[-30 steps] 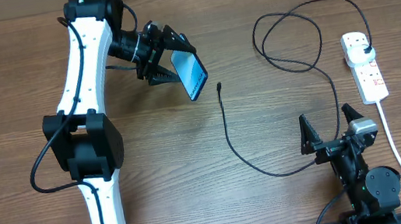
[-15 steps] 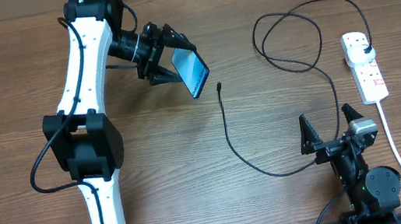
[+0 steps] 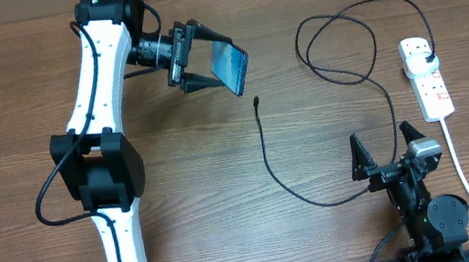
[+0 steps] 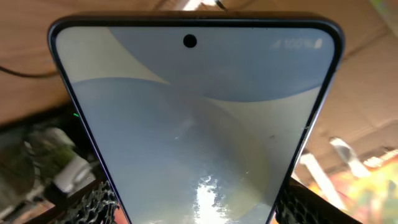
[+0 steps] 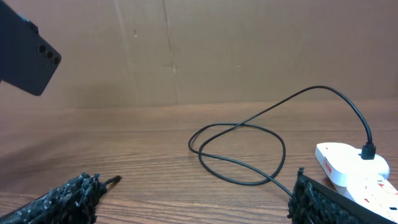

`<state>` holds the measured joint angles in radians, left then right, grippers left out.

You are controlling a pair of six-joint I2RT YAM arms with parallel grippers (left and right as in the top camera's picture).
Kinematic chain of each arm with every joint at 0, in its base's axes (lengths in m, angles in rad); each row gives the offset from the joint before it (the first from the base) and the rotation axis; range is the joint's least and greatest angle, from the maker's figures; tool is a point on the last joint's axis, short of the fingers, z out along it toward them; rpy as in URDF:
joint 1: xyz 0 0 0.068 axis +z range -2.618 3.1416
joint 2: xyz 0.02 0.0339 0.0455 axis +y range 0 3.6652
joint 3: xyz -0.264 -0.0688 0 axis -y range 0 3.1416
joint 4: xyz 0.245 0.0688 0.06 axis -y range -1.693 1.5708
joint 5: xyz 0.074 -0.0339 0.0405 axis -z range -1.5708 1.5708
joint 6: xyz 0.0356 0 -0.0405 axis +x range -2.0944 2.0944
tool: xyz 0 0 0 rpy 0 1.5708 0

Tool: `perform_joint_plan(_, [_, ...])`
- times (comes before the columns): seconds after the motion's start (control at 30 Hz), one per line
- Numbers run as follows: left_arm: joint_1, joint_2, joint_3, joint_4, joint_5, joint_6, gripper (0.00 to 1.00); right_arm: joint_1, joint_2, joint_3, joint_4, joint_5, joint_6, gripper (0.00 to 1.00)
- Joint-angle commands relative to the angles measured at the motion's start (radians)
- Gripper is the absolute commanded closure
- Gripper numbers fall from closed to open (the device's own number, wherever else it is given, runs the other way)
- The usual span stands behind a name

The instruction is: Plug charger to phone and switch on socket

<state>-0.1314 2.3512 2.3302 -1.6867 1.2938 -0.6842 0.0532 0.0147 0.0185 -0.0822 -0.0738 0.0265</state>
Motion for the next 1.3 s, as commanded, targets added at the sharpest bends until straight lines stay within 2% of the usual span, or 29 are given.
perform_joint_plan(0.0, [-0.006, -0.002, 0.029, -0.003, 0.162, -0.049, 0.86, 0.005, -0.012, -0.011, 0.005, 0.003, 0.002, 0.00])
perform_joint_plan(0.2, [-0.006, -0.002, 0.029, -0.003, 0.175, -0.107, 0.85, 0.005, -0.012, -0.011, 0.005, 0.003, 0.002, 0.00])
perform_joint_plan(1.27, [-0.007, -0.002, 0.029, -0.003, 0.174, -0.162, 0.85, 0.005, -0.012, -0.011, 0.004, 0.021, 0.002, 0.00])
